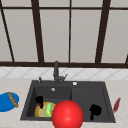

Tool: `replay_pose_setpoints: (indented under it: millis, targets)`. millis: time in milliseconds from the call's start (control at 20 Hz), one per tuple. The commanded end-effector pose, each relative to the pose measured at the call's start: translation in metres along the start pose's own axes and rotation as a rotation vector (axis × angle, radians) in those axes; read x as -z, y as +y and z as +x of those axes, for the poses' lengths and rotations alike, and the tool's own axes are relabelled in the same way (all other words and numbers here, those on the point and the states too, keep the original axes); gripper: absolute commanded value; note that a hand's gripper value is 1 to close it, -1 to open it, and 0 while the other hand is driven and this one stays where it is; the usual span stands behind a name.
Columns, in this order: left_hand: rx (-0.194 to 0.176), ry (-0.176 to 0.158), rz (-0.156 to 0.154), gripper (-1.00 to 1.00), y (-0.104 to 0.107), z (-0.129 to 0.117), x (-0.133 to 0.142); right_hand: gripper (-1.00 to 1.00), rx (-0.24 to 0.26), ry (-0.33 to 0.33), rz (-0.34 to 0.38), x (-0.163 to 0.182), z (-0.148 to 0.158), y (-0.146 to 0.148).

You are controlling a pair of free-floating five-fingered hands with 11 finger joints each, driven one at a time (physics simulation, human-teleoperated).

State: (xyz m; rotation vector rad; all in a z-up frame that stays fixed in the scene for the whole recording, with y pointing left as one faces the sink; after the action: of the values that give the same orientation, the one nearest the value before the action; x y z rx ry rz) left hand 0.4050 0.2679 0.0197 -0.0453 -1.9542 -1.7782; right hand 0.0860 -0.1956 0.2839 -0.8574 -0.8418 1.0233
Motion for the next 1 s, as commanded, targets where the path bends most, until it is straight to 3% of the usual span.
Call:
replay_pose_setpoints:
  millis: [0, 150, 300, 350, 550, 750, 850, 950]
  targets:
    - [0.040, -0.032, -0.058, 1.00, 0.023, 0.012, -0.004, 0.00, 0.000, 0.000, 0.000, 0.000, 0.000, 0.000]
    - [0.054, -0.058, -0.028, 1.00, 0.044, 0.021, -0.010, 0.00, 0.000, 0.000, 0.000, 0.000, 0.000, 0.000]
    - [0.067, -0.043, -0.063, 1.00, 0.056, 0.025, -0.007, 0.00, 0.000, 0.000, 0.000, 0.000, 0.000, 0.000]
    - [0.066, -0.060, -0.033, 1.00, 0.066, 0.028, -0.007, 0.00, 0.000, 0.000, 0.000, 0.000, 0.000, 0.000]
    - [0.074, -0.051, -0.060, 1.00, 0.086, 0.036, -0.011, 0.00, 0.000, 0.000, 0.000, 0.000, 0.000, 0.000]
    - [0.100, -0.093, -0.041, 1.00, 0.106, 0.043, -0.015, 0.00, 0.000, 0.000, 0.000, 0.000, 0.000, 0.000]
    - [0.082, -0.117, -0.027, 1.00, 0.112, 0.044, -0.016, 0.00, 0.000, 0.000, 0.000, 0.000, 0.000, 0.000]
    - [0.081, -0.120, -0.026, 1.00, 0.118, 0.046, -0.017, 0.00, 0.000, 0.000, 0.000, 0.000, 0.000, 0.000]
